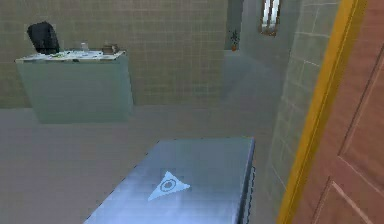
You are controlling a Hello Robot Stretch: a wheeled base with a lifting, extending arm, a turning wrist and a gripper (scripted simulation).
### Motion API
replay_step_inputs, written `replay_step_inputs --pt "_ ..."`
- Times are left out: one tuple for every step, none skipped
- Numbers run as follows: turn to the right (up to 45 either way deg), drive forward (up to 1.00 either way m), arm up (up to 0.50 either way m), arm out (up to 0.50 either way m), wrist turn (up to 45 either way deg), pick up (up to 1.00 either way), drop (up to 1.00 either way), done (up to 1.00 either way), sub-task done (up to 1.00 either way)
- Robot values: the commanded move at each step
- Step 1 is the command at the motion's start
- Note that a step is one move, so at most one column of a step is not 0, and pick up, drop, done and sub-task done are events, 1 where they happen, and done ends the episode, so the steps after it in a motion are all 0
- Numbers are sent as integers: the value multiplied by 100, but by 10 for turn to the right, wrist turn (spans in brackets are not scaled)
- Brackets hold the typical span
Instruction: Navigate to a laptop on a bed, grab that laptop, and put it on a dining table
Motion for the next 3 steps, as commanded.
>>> replay_step_inputs --pt "-360 0 0 0 0 0 0 0 0" --pt "0 5 0 0 0 0 0 0 0" --pt "-270 0 0 0 0 0 0 0 0"
